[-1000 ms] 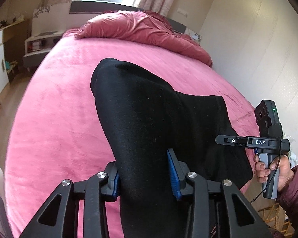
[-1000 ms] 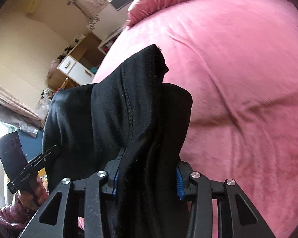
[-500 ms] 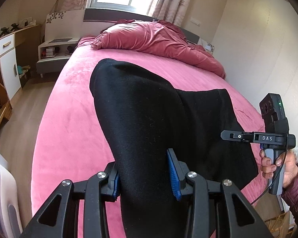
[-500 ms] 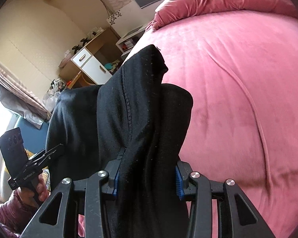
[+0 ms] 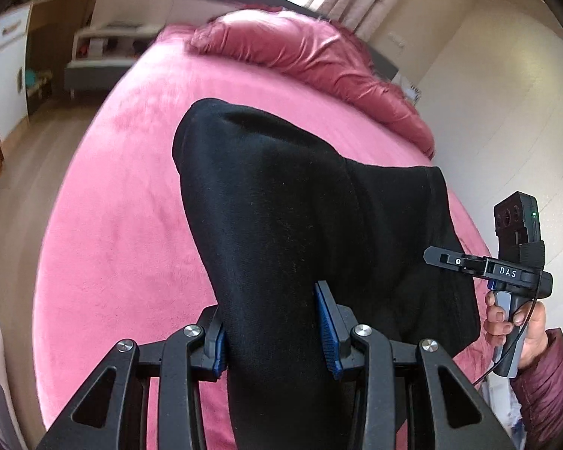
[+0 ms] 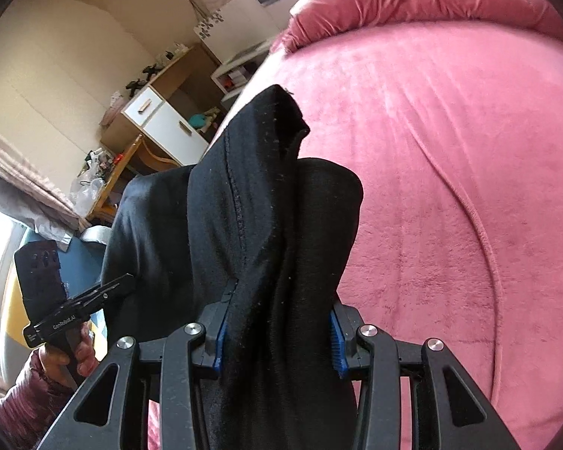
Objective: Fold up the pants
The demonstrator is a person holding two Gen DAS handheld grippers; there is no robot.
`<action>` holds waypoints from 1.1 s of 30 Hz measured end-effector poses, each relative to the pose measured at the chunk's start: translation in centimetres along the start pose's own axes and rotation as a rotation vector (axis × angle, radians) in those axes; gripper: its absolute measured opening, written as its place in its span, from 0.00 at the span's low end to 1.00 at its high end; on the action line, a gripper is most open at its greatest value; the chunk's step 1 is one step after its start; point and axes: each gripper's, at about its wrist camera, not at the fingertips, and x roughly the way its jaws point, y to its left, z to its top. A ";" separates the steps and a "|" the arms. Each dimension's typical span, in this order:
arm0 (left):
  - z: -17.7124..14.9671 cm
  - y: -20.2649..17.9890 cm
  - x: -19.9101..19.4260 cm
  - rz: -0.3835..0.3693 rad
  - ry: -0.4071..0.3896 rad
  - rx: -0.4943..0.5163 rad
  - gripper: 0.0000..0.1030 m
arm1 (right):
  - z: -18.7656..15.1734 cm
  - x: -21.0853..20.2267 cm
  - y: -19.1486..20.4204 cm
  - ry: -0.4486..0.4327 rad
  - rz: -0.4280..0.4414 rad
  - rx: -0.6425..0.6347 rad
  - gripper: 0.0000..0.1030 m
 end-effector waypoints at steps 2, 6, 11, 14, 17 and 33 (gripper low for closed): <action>0.0 1.3 1.7 0.013 0.038 -0.033 0.39 | -0.1 1.4 -1.1 0.031 0.010 0.034 0.40; -0.4 3.8 4.0 0.024 0.080 -0.093 0.39 | -0.6 4.4 -3.1 0.070 -0.003 0.095 0.40; 0.0 4.7 4.9 0.003 0.109 -0.089 0.38 | -1.1 5.4 -5.3 0.068 0.059 0.175 0.41; 0.6 4.0 5.7 0.041 0.117 -0.054 0.39 | -2.1 6.3 -7.0 0.068 0.080 0.235 0.44; 0.5 4.1 5.8 0.053 0.115 -0.069 0.47 | -3.4 6.7 -8.5 0.044 0.120 0.280 0.48; -5.6 2.9 -2.4 0.244 -0.076 -0.146 0.54 | -6.2 -1.3 -2.1 -0.059 -0.092 0.051 0.66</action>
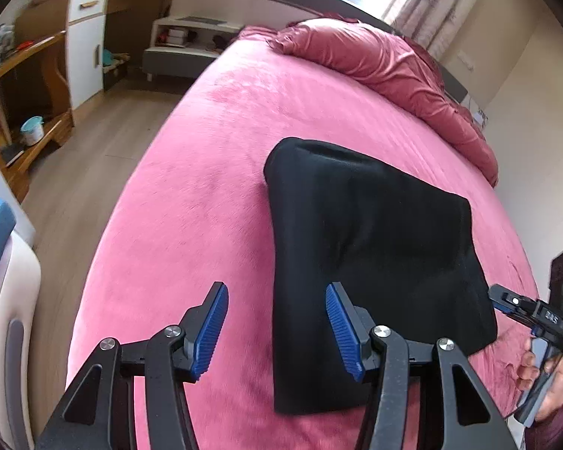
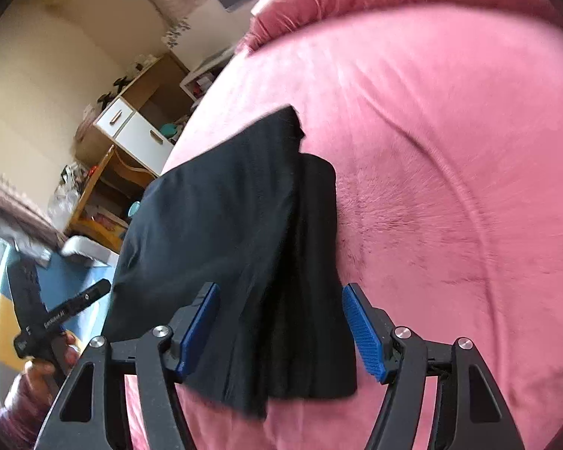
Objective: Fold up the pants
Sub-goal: 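Open both grippers and release the folded trousers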
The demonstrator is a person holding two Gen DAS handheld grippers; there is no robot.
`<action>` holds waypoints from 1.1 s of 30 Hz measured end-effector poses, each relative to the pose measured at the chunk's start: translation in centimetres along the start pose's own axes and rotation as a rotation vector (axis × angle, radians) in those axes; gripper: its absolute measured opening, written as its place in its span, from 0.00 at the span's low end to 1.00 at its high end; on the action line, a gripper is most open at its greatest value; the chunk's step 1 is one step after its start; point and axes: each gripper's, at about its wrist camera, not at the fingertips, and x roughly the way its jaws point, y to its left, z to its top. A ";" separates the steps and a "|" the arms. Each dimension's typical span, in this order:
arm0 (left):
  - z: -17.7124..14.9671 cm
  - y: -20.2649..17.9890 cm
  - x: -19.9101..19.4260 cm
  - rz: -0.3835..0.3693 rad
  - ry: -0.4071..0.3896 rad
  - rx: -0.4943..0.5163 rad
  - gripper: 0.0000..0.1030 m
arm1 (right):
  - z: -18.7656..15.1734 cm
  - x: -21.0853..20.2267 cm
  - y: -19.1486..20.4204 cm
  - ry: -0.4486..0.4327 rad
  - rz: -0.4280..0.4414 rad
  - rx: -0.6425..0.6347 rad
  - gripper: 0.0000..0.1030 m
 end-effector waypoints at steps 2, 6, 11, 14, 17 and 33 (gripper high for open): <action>-1.0 -0.4 -1.1 0.022 -0.030 0.014 0.54 | -1.4 -1.7 0.2 -0.023 -0.020 -0.023 0.61; -2.4 -1.9 -1.6 0.017 -0.056 0.068 0.54 | -3.5 -2.6 0.9 -0.016 -0.037 -0.033 0.53; -4.0 -3.8 -0.5 0.007 0.002 0.127 0.54 | -4.5 -0.8 1.6 0.024 -0.097 -0.038 0.14; -4.8 -4.4 0.4 0.002 0.046 0.135 0.54 | -4.0 -1.3 1.9 0.004 -0.148 -0.068 0.11; -5.7 -5.0 1.0 0.032 0.057 0.164 0.54 | -4.1 0.3 1.2 0.050 -0.193 -0.072 0.11; -7.9 -6.4 -5.6 0.106 -0.093 0.132 0.54 | -6.3 -3.1 4.6 -0.065 -0.331 -0.098 0.40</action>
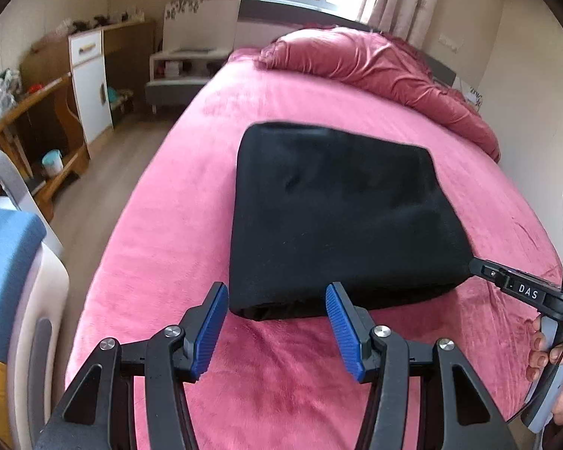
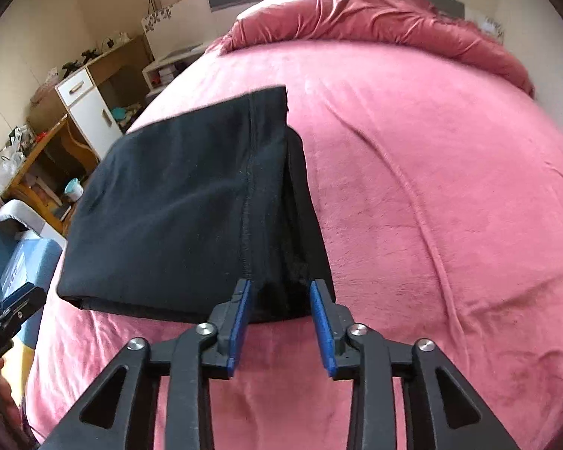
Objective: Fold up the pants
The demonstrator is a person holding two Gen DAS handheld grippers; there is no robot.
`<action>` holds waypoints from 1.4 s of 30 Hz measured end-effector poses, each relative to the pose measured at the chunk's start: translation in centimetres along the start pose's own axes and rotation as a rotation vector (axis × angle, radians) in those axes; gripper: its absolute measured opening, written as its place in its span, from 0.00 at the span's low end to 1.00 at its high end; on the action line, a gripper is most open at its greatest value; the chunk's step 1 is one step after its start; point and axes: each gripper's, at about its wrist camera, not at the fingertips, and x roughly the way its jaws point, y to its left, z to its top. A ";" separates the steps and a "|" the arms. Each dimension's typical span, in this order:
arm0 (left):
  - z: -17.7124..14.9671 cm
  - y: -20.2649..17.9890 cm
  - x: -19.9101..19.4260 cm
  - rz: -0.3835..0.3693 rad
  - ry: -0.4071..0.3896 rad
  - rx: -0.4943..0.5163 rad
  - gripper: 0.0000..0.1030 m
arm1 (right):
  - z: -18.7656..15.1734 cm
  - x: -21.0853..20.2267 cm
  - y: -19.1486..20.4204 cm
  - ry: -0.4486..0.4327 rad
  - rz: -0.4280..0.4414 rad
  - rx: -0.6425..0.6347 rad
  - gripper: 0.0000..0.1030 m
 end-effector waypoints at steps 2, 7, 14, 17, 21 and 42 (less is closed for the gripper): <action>-0.2 -0.2 -1.2 0.017 -0.035 0.014 0.54 | -0.4 -1.3 0.1 -0.028 0.009 0.046 0.54; -0.9 -0.4 -3.2 0.030 -0.083 0.023 0.54 | -1.9 -3.8 2.1 -0.085 0.011 0.039 0.59; -2.2 -0.3 -4.6 0.046 -0.100 0.015 0.54 | -5.0 -4.6 6.2 -0.080 -0.043 -0.069 0.65; -2.8 -0.2 -5.1 0.060 -0.107 0.012 0.54 | -6.3 -4.8 7.2 -0.084 -0.069 -0.086 0.65; -3.9 -0.1 -5.5 0.067 -0.098 0.020 0.54 | -7.4 -5.4 7.8 -0.110 -0.111 -0.090 0.70; -5.3 -1.3 -6.7 0.059 -0.098 0.050 0.67 | -8.5 -8.0 8.2 -0.173 -0.135 -0.103 0.75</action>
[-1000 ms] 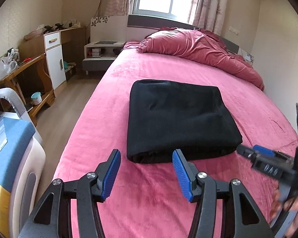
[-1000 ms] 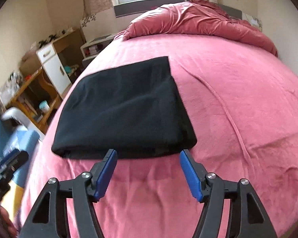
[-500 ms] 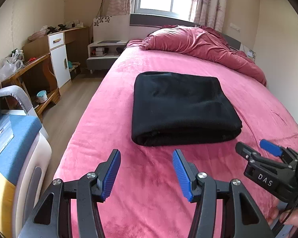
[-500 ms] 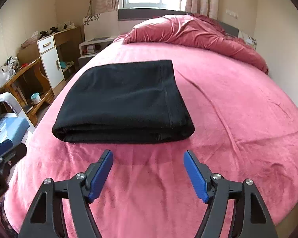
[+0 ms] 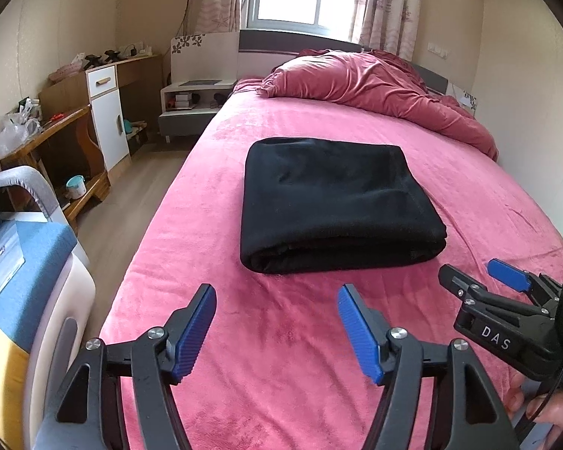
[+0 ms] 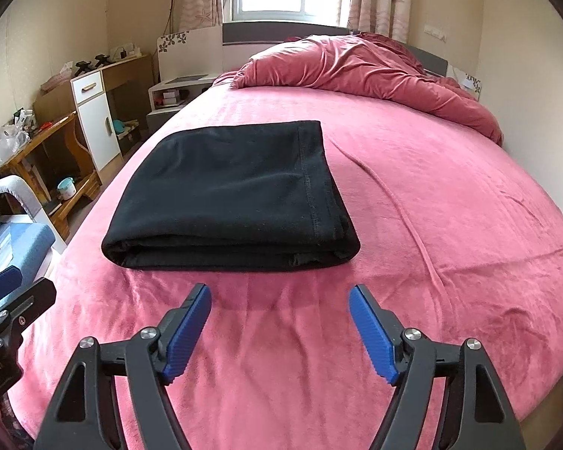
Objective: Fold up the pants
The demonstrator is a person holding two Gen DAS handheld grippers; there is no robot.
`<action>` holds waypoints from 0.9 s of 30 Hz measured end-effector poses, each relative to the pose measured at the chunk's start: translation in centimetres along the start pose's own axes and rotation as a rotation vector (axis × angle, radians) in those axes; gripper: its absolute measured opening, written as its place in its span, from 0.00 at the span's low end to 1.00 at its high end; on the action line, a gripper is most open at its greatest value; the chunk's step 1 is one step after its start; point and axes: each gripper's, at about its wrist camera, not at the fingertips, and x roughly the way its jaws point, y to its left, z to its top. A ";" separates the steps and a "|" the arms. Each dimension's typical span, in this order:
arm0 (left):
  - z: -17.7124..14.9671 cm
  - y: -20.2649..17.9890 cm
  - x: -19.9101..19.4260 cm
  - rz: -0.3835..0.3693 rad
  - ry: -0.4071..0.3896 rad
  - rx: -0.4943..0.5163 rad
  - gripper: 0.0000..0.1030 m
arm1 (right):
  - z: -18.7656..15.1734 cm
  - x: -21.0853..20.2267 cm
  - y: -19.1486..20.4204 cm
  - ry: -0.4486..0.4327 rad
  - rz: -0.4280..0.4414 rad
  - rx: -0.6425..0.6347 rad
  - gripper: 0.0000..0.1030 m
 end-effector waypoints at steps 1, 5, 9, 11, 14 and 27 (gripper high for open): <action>0.0 0.0 0.0 0.000 -0.001 0.001 0.67 | 0.0 0.0 -0.1 0.002 0.005 0.003 0.75; 0.0 0.1 -0.1 -0.001 -0.001 -0.003 0.67 | -0.1 0.0 -0.1 0.004 0.003 0.001 0.76; 0.0 0.1 -0.2 0.006 -0.008 -0.009 0.67 | -0.2 -0.1 0.0 0.006 0.008 -0.002 0.76; 0.0 0.1 -0.2 0.008 -0.011 -0.010 0.67 | -0.2 -0.1 0.0 0.005 0.009 -0.002 0.77; 0.0 0.0 -0.2 0.015 -0.014 -0.008 0.67 | -0.3 -0.2 0.0 0.005 0.015 -0.003 0.77; 0.0 0.4 -0.2 0.016 -0.008 -0.021 0.67 | -0.3 0.0 0.1 0.014 0.016 -0.005 0.78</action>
